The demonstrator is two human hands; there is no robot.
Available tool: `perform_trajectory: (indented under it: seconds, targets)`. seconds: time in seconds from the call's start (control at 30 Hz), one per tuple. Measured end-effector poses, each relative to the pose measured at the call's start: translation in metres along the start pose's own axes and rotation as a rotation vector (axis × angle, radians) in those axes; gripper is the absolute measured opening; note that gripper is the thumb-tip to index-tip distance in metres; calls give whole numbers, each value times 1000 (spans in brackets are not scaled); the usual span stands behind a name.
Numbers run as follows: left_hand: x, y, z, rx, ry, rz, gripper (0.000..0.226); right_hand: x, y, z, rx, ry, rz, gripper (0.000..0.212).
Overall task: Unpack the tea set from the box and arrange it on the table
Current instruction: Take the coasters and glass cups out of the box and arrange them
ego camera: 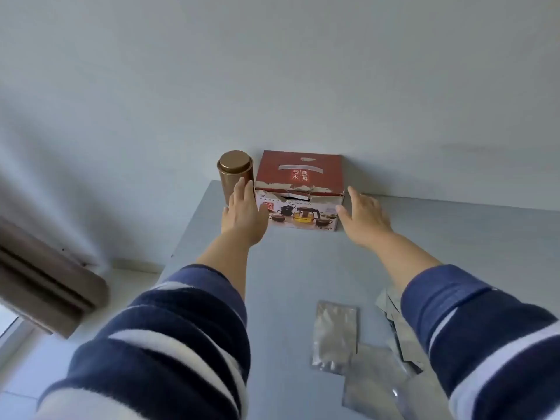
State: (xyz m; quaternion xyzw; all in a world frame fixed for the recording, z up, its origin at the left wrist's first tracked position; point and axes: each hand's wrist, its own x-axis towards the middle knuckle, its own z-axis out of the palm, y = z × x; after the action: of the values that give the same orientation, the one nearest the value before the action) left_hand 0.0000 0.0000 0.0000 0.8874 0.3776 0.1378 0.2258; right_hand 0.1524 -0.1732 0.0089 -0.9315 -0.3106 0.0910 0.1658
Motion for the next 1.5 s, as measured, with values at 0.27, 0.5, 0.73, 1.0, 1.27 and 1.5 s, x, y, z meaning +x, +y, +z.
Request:
perform_trajectory:
  seconds: [0.27, 0.5, 0.73, 1.0, 1.27, 1.5]
  targets:
    - [62, 4, 18, -367, -51, -185, 40, 58, -18, 26, 544, -26, 306, 56]
    - [72, 8, 31, -320, -33, -266, 47, 72, -20, 35, 732, 70, 292, 50]
    - [44, 22, 33, -297, -39, -288, 47, 47, -8, 29, 651, 101, 341, 48]
    - [53, 46, 12, -346, 283, -245, 43, 37, -8, -3, 915, 304, 300, 54]
    - [124, 65, 7, -442, 83, -13, 48, 121, -20, -24, 871, 280, 91, 39]
    - [133, 51, 38, -118, -148, -4, 82, 137, -11, -3, 517, 8, 71, 74]
